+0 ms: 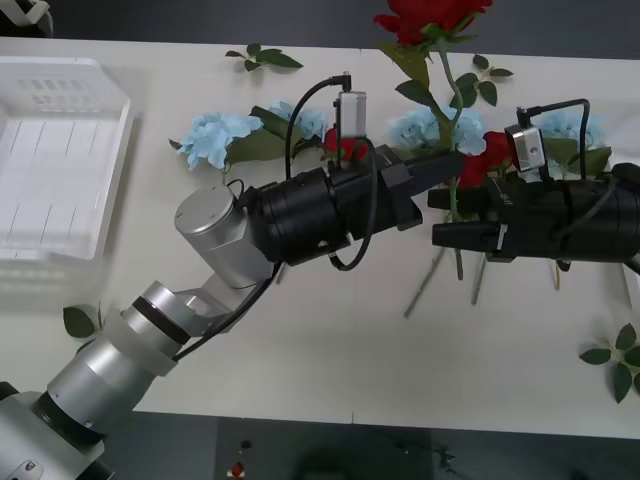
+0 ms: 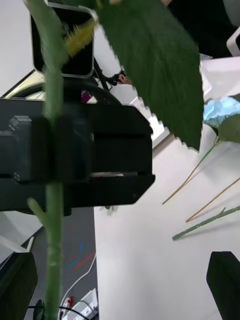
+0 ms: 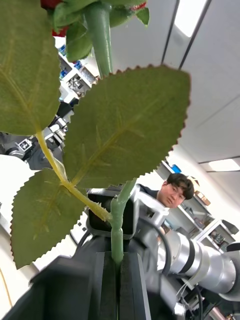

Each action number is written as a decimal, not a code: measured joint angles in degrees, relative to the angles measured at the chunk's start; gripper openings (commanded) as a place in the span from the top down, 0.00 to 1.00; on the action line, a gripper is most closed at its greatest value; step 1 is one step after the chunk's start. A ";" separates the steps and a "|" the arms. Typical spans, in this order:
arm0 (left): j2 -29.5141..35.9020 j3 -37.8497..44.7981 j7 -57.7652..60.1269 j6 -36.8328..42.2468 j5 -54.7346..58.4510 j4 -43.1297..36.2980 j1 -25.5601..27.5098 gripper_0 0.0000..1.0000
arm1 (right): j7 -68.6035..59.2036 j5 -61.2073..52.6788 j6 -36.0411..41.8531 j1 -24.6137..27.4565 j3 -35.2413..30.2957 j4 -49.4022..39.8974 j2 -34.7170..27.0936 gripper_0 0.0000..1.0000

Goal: Put the red flowers into the right box and the blue flowers into the left box

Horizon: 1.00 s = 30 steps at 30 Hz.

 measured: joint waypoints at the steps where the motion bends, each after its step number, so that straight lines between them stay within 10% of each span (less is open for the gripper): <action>1: -0.13 0.00 0.00 0.00 0.00 0.00 0.00 1.00 | 0.00 0.00 0.00 0.01 0.33 0.12 0.00 0.00; 18: -0.19 0.00 0.00 -1.08 0.03 0.00 0.00 1.00 | 0.00 -3.41 -0.07 2.31 3.93 0.19 0.01 0.00; 19: -0.19 0.00 0.00 -1.09 0.04 0.00 0.00 1.00 | 0.00 -3.41 -0.07 2.31 4.15 0.19 0.01 0.29; 20: -0.19 0.00 0.00 -1.11 0.04 0.00 0.00 1.00 | 0.00 -3.41 -0.07 2.31 4.24 0.19 0.01 0.84; 21: -0.19 0.00 0.00 -1.15 0.04 0.00 0.00 1.00 | 0.00 -3.41 -0.07 2.31 4.23 0.19 0.03 1.00; 30: -0.19 0.00 0.00 -1.37 0.04 0.00 0.00 1.00 | 0.00 -3.41 -0.11 2.31 4.19 0.19 0.08 1.00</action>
